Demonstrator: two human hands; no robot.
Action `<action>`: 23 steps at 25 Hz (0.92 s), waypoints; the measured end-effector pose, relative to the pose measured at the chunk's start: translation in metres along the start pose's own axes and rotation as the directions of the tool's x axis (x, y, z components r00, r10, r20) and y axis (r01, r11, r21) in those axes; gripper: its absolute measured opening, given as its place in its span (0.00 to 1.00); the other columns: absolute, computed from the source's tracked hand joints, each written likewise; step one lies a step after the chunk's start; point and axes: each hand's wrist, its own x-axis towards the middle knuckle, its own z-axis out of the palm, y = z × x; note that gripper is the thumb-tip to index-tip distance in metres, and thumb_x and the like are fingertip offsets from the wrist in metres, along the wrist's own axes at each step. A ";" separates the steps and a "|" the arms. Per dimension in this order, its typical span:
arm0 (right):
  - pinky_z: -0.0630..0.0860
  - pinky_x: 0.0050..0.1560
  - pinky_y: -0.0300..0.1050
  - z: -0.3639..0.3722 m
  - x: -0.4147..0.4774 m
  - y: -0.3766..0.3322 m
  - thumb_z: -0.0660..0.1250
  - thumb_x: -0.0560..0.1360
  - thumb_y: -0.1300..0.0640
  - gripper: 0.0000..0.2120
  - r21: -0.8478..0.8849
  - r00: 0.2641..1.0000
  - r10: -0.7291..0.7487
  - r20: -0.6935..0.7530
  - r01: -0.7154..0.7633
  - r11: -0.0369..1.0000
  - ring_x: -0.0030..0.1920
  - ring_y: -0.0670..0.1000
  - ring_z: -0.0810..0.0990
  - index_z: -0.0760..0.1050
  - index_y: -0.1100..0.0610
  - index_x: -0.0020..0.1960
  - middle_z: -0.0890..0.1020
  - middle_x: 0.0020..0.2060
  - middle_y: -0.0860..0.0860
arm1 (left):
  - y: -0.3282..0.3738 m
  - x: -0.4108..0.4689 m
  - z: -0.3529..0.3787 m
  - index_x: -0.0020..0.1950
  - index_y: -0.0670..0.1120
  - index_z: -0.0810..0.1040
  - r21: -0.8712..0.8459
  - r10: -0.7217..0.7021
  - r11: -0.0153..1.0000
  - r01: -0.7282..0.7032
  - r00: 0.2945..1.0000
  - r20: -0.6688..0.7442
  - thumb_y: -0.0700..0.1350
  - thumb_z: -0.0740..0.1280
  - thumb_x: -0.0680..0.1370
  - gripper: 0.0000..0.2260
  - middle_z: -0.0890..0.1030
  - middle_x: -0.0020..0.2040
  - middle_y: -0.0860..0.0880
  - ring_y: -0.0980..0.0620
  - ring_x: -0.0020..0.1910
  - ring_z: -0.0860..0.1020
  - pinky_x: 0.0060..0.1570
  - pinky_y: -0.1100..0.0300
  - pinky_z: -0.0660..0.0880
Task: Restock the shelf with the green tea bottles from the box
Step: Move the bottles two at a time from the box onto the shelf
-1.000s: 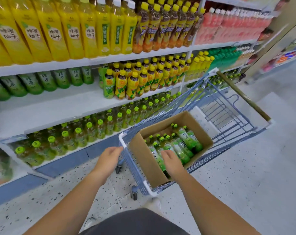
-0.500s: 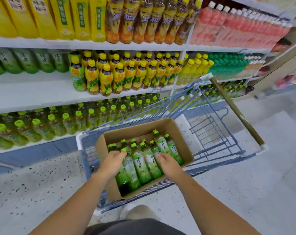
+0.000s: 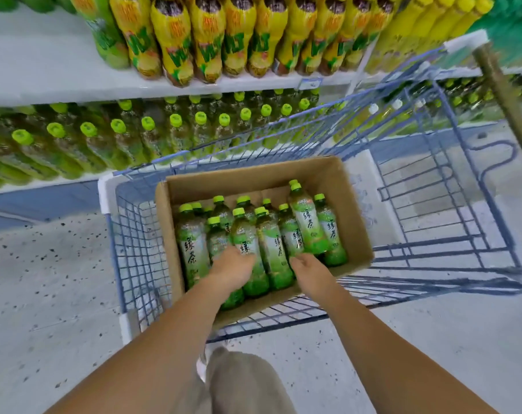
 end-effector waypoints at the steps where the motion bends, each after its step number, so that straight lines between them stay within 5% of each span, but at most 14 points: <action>1: 0.72 0.43 0.44 0.002 0.012 0.003 0.56 0.82 0.42 0.27 -0.018 1.000 -0.007 0.008 0.007 1.000 0.47 0.48 0.79 0.63 0.55 0.76 0.79 0.57 0.53 | -0.002 0.010 0.010 0.43 0.43 0.67 0.018 -0.032 0.999 0.032 0.999 -0.001 0.49 0.61 0.81 0.11 0.66 0.32 0.48 0.50 0.28 0.66 0.33 0.57 0.63; 3: 0.73 0.40 0.46 0.006 0.032 0.007 0.59 0.82 0.44 0.26 -0.047 0.999 -0.045 -0.001 0.045 0.998 0.40 0.47 0.79 0.65 0.57 0.74 0.81 0.52 0.55 | -0.004 0.023 0.030 0.46 0.42 0.69 0.018 -0.095 0.995 0.095 0.995 -0.006 0.48 0.61 0.81 0.10 0.70 0.33 0.47 0.50 0.30 0.69 0.34 0.57 0.65; 4: 0.76 0.43 0.47 0.008 0.043 0.010 0.60 0.82 0.45 0.25 -0.064 0.998 -0.062 -0.008 0.061 0.996 0.41 0.45 0.79 0.65 0.58 0.74 0.81 0.53 0.54 | -0.005 0.028 0.038 0.55 0.41 0.70 0.030 -0.111 0.993 0.111 0.994 -0.010 0.47 0.62 0.81 0.10 0.74 0.36 0.46 0.50 0.32 0.72 0.32 0.58 0.67; 5: 0.77 0.45 0.47 0.010 0.052 0.011 0.61 0.82 0.46 0.26 -0.082 0.997 -0.074 -0.009 0.073 0.994 0.43 0.41 0.78 0.64 0.58 0.75 0.80 0.53 0.53 | -0.008 0.037 0.046 0.68 0.37 0.65 0.035 -0.127 0.991 0.128 0.991 -0.031 0.46 0.62 0.81 0.19 0.79 0.42 0.44 0.49 0.37 0.78 0.30 0.58 0.70; 7: 0.76 0.39 0.41 0.015 0.070 0.016 0.63 0.81 0.47 0.28 -0.102 0.994 -0.107 0.010 0.107 0.989 0.41 0.39 0.76 0.63 0.57 0.76 0.78 0.52 0.49 | -0.012 0.053 0.059 0.74 0.34 0.58 0.146 -0.120 0.980 0.136 0.986 -0.116 0.44 0.63 0.80 0.26 0.81 0.55 0.40 0.43 0.52 0.82 0.38 0.54 0.78; 9: 0.72 0.34 0.40 0.020 0.082 0.019 0.66 0.79 0.46 0.29 -0.092 0.992 -0.119 0.049 0.123 0.988 0.39 0.44 0.79 0.63 0.56 0.75 0.78 0.52 0.48 | -0.013 0.067 0.063 0.65 0.35 0.69 0.277 -0.050 0.955 0.103 0.980 -0.191 0.41 0.66 0.79 0.18 0.81 0.55 0.41 0.43 0.51 0.82 0.41 0.53 0.80; 11: 0.74 0.42 0.43 0.023 0.095 0.024 0.70 0.76 0.46 0.27 -0.048 0.991 -0.109 0.083 0.113 0.992 0.45 0.47 0.79 0.66 0.53 0.70 0.79 0.55 0.49 | -0.016 0.081 0.059 0.48 0.39 0.77 0.406 0.051 0.913 0.037 0.978 -0.203 0.43 0.68 0.79 0.06 0.79 0.42 0.44 0.49 0.35 0.78 0.26 0.58 0.73; 13: 0.76 0.52 0.48 0.023 0.107 0.028 0.74 0.72 0.46 0.28 0.025 0.991 -0.084 0.107 0.082 0.996 0.50 0.48 0.79 0.68 0.51 0.67 0.80 0.56 0.49 | -0.017 0.092 0.058 0.33 0.43 0.72 0.472 0.084 0.882 0.021 0.976 -0.201 0.47 0.69 0.79 0.16 0.73 0.31 0.47 0.52 0.25 0.70 0.18 0.61 0.63; 15: 0.76 0.56 0.50 0.020 0.116 0.028 0.78 0.67 0.45 0.37 0.050 0.986 -0.044 0.158 0.036 0.998 0.54 0.50 0.79 0.68 0.54 0.70 0.80 0.57 0.49 | -0.015 0.096 0.063 0.37 0.42 0.76 0.494 0.077 0.869 0.027 0.979 -0.188 0.49 0.68 0.80 0.15 0.73 0.30 0.48 0.53 0.25 0.72 0.18 0.62 0.62; 18: 0.72 0.68 0.58 0.021 0.119 0.027 0.81 0.58 0.41 0.53 0.069 0.973 0.010 0.230 -0.026 0.997 0.67 0.57 0.74 0.64 0.57 0.77 0.74 0.70 0.53 | -0.017 0.097 0.077 0.53 0.37 0.77 0.366 0.128 0.930 -0.017 0.952 -0.280 0.47 0.67 0.79 0.13 0.73 0.36 0.48 0.47 0.40 0.80 0.29 0.62 0.65; 20: 0.70 0.70 0.58 0.020 0.123 0.030 0.80 0.57 0.41 0.51 0.216 0.965 0.045 0.258 -0.103 0.971 0.68 0.57 0.74 0.67 0.57 0.74 0.75 0.70 0.53 | -0.022 0.098 0.080 0.53 0.37 0.76 0.313 0.153 0.948 -0.049 0.937 -0.315 0.48 0.68 0.77 0.15 0.70 0.35 0.50 0.49 0.36 0.76 0.32 0.61 0.66; 23: 0.69 0.70 0.58 0.011 0.124 0.034 0.80 0.60 0.48 0.42 0.307 0.952 0.062 0.299 -0.158 0.939 0.65 0.57 0.76 0.71 0.60 0.70 0.78 0.67 0.54 | -0.021 0.101 0.076 0.37 0.43 0.75 0.305 0.066 0.952 0.001 0.975 -0.210 0.52 0.70 0.76 0.15 0.74 0.29 0.49 0.58 0.20 0.71 0.16 0.65 0.63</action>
